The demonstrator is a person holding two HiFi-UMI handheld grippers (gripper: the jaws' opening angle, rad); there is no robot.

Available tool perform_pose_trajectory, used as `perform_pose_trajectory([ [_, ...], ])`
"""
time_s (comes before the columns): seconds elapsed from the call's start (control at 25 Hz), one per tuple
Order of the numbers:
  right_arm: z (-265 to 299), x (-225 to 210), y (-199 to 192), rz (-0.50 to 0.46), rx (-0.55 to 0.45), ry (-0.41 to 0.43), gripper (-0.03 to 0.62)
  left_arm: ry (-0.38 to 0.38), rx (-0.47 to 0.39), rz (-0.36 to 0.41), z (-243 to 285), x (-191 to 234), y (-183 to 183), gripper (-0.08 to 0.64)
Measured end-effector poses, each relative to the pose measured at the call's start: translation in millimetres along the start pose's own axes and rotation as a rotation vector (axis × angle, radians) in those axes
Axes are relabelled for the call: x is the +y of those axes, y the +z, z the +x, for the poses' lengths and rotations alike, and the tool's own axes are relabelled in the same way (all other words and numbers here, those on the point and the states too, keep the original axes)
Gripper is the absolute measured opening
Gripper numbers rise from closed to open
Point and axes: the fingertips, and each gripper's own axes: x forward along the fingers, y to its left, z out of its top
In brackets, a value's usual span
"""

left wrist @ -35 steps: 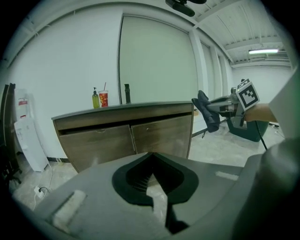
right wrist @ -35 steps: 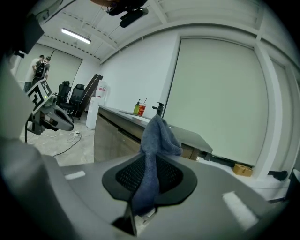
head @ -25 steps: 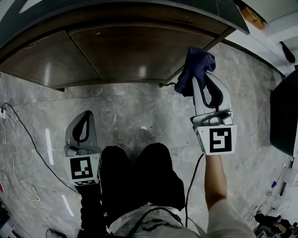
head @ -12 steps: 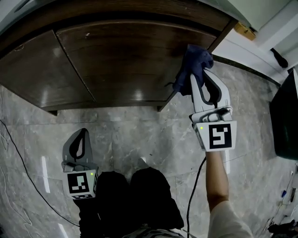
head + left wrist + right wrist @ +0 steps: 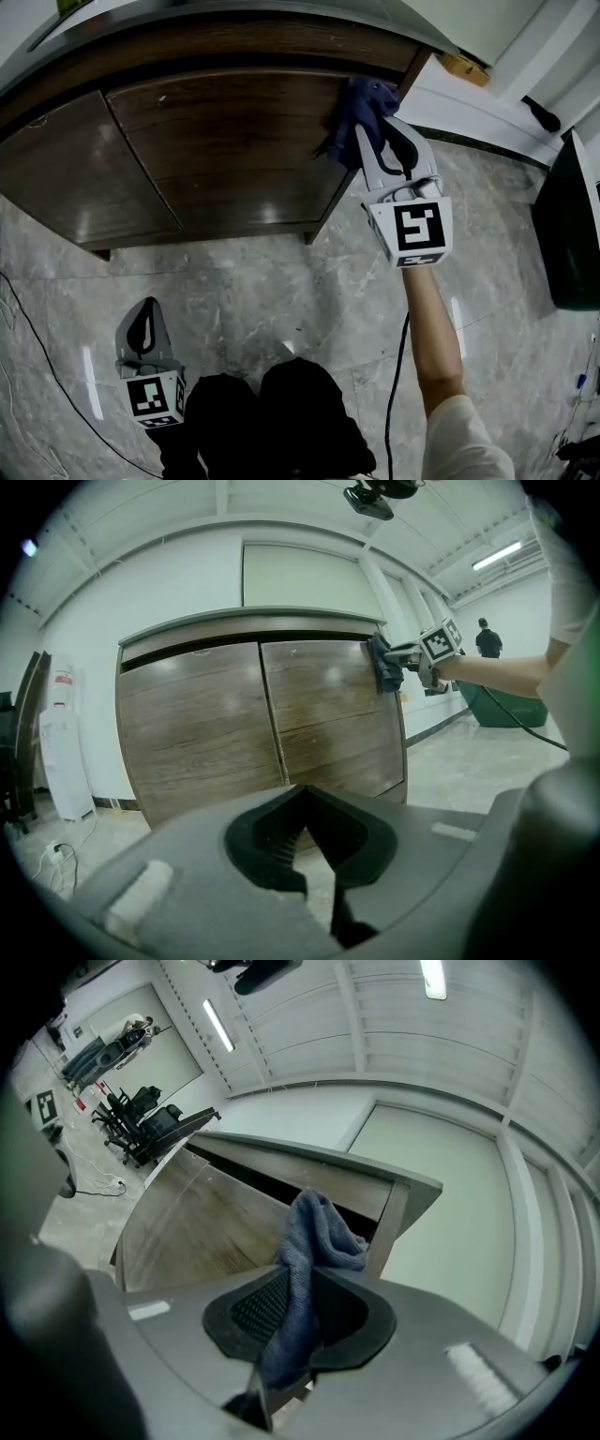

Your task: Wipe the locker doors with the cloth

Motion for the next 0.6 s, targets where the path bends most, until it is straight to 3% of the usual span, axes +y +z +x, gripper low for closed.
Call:
perform_pose_trajectory([
  [0.2, 2, 6, -9, -0.007, -0.018, -0.014, 0.077, 0.008, 0.001, -0.001, -4, 2, 3, 0.002],
  [0.6, -5, 47, -72, 0.054, 0.04, 0.03, 0.077, 0.023, 0.03, 0.013, -6, 6, -5, 0.002],
])
